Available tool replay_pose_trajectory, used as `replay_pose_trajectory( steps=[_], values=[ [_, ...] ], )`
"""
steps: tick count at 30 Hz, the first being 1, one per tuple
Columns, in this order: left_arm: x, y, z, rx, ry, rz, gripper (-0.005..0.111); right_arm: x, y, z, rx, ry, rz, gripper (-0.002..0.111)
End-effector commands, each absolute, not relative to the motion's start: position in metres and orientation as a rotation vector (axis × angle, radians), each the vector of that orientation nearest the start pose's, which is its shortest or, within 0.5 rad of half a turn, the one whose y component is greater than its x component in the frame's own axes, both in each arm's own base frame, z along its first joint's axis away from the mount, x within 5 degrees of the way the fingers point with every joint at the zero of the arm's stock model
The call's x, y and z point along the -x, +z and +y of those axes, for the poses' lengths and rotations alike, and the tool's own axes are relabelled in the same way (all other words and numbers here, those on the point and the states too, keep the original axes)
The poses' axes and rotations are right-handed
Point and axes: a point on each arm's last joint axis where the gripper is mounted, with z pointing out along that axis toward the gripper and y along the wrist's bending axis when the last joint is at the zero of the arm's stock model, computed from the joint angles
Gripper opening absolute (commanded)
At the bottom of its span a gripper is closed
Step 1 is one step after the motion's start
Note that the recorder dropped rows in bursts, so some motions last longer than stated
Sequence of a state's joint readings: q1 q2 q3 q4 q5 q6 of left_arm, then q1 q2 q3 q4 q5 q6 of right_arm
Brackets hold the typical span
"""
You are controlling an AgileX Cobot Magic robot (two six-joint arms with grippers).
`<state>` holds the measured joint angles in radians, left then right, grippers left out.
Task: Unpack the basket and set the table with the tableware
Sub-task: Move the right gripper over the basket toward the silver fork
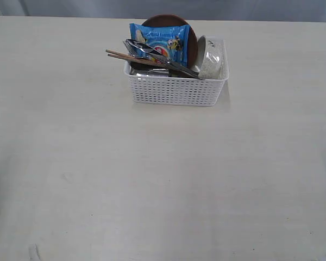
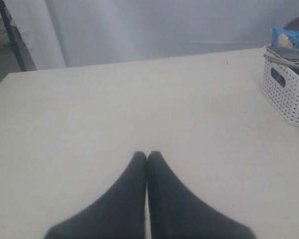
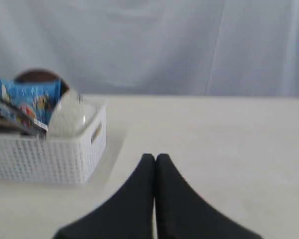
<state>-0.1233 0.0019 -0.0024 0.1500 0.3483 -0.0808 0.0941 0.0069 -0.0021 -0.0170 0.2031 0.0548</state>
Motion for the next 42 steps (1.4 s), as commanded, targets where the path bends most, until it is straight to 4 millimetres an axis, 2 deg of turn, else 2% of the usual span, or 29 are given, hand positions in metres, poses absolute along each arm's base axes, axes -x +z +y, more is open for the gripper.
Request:
replay_pose_trajectory(
  steps=[1,10,14,15,18,21,25,26,27,28,29,30,31,32,33,34,35,37,42],
  values=[
    [-0.054,0.182,-0.002,-0.134,-0.004,1.823,0.0,-0.055,0.221,0.006,0.05,0.108,1.4,0.0],
    [-0.054,0.182,-0.002,-0.134,-0.004,1.823,0.0,-0.048,0.243,0.006,0.045,0.123,1.137,0.0],
    [-0.054,0.182,-0.002,-0.136,0.0,1.822,0.0,-0.042,0.254,0.005,0.014,0.182,1.01,0.0],
    [-0.054,0.182,-0.002,-0.136,0.0,1.822,0.0,-0.043,0.253,0.005,0.003,0.201,1.018,0.0],
    [-0.054,0.182,-0.002,-0.136,0.0,1.822,0.0,-0.04,0.27,0.005,-0.038,0.263,1.055,0.0],
    [-0.054,0.182,-0.002,-0.136,0.0,1.822,0.0,-0.037,0.299,0.004,-0.048,0.26,1.133,0.0],
    [-0.054,0.182,-0.002,-0.136,0.0,1.822,0.0,-0.051,0.339,0.005,-0.058,0.249,1.284,0.0],
    [-0.054,0.182,-0.002,-0.136,0.0,1.822,0.0,-0.069,0.357,0.007,-0.051,0.24,1.402,0.0],
    [-0.054,0.182,-0.002,-0.136,0.0,1.822,0.0,-0.078,0.363,0.009,-0.038,0.231,1.453,0.0],
    [-0.054,0.182,-0.002,-0.136,0.0,1.822,0.0,-0.104,0.375,0.015,0.01,0.216,1.59,0.0],
    [-0.054,0.182,-0.002,-0.136,0.0,1.822,0.0,-0.12,0.375,0.02,0.033,0.212,1.679,0.0],
    [-0.054,0.182,-0.002,-0.136,0.0,1.822,0.0,-0.152,0.378,0.033,0.114,0.208,1.843,0.0],
    [-0.054,0.182,-0.002,-0.136,0.0,1.822,0.0,-0.165,0.38,0.04,0.154,0.205,1.905,0.0],
    [-0.054,0.182,-0.002,-0.136,0.0,1.822,0.0,-0.198,0.373,0.06,0.251,0.198,2.093,0.0],
    [-0.054,0.182,-0.002,-0.136,0.0,1.822,0.0,-0.21,0.368,0.069,0.286,0.198,2.17,0.0],
    [-0.054,0.182,-0.002,-0.136,0.0,1.822,0.0,-0.236,0.356,0.089,0.358,0.183,2.352,0.0],
    [-0.054,0.182,-0.002,-0.136,0.0,1.822,0.0,-0.252,0.349,0.102,0.402,0.166,2.449,0.0],
    [-0.054,0.182,-0.002,-0.136,0.0,1.822,0.0,-0.281,0.333,0.122,0.452,0.146,2.572,0.0],
    [-0.054,0.182,-0.002,-0.136,0.0,1.822,0.0,-0.306,0.323,0.146,0.487,0.267,2.64,0.0]
  ],
)
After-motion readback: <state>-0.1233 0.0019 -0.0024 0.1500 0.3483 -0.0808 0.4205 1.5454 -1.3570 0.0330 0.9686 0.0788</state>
